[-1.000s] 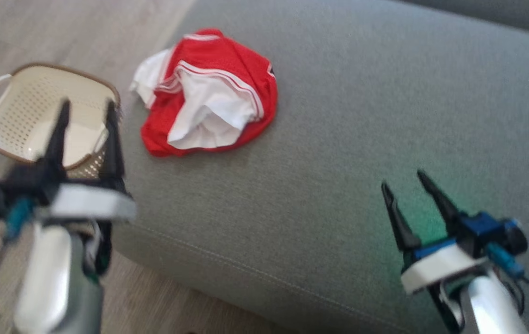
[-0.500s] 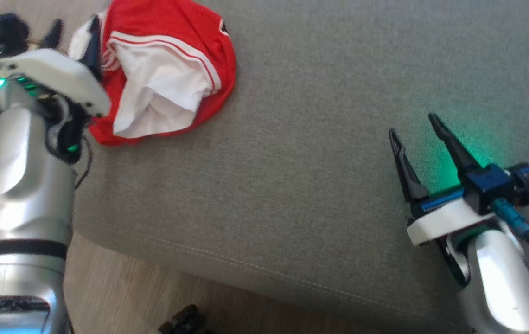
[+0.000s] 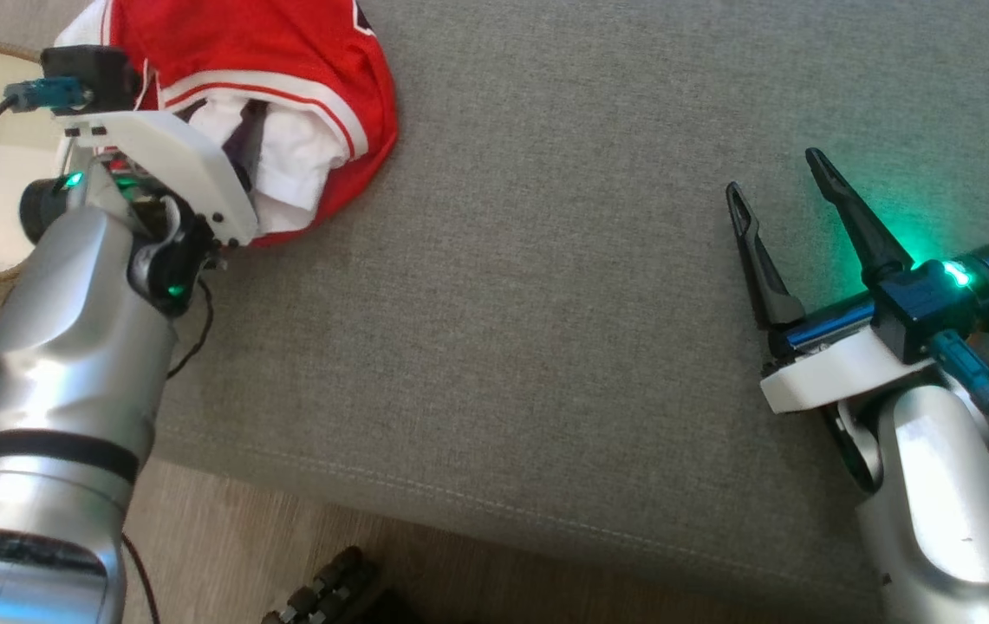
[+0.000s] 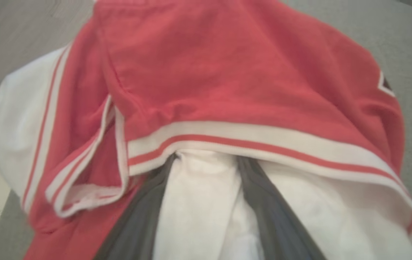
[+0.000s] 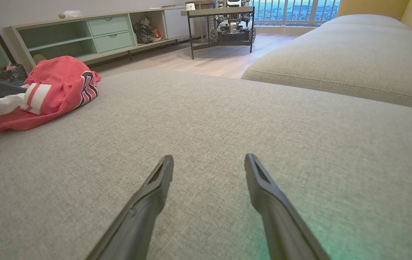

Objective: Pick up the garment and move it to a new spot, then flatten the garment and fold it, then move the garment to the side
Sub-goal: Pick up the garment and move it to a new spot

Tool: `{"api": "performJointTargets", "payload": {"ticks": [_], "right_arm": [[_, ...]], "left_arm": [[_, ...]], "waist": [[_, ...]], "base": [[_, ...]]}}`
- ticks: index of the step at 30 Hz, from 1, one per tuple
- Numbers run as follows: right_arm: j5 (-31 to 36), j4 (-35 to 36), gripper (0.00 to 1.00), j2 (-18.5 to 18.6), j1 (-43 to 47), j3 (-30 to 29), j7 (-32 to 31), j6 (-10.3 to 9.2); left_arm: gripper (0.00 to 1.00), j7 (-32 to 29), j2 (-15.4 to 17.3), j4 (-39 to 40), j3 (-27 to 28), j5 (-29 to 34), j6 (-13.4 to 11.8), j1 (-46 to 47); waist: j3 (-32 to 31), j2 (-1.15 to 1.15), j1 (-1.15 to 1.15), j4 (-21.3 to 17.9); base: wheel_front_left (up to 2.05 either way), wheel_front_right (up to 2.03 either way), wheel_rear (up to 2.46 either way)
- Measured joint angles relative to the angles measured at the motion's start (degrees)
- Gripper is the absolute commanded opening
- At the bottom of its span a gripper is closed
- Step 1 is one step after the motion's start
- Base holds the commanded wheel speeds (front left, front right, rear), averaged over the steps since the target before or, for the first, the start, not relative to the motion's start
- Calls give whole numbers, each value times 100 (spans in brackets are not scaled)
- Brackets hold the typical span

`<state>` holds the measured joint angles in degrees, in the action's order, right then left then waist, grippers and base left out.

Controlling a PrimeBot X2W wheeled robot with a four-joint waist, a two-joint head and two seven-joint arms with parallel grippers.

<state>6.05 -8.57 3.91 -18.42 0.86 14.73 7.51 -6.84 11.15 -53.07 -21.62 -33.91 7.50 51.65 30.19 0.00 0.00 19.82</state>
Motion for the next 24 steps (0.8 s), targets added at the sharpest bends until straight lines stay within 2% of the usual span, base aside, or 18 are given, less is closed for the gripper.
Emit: {"api": "performJointTargets", "payload": {"ticks": [6, 11, 15, 18, 24], "right_arm": [[-12, -92, 100, 0, -10, -2, 9, 0], [-156, -137, 100, -2, 35, -20, 8, 0], [-308, -133, 100, -10, 65, -16, 8, 0], [-541, -113, 100, -13, 210, 19, 8, 0], [-958, 43, 100, -36, 365, 151, 8, 0]], "left_arm": [[0, 699, 82, -126, -415, -112, 7, 10], [0, 1579, 360, -207, -510, -96, 7, 9], [0, 1946, 589, -129, -559, 65, 7, 13], [0, 2063, 742, 166, -560, 232, -13, 26], [0, 2108, 1012, 1402, -579, 581, -167, 47]], "waist": [[-130, 0, 1, -57], [-441, 0, 0, -133], [-777, 0, 0, -237], [-1050, 0, 0, -347], [-1535, 0, 0, -860]], "base": [[0, 0, 0], [0, 0, 0], [0, 0, 0], [0, 0, 0], [0, 0, 0]]}}
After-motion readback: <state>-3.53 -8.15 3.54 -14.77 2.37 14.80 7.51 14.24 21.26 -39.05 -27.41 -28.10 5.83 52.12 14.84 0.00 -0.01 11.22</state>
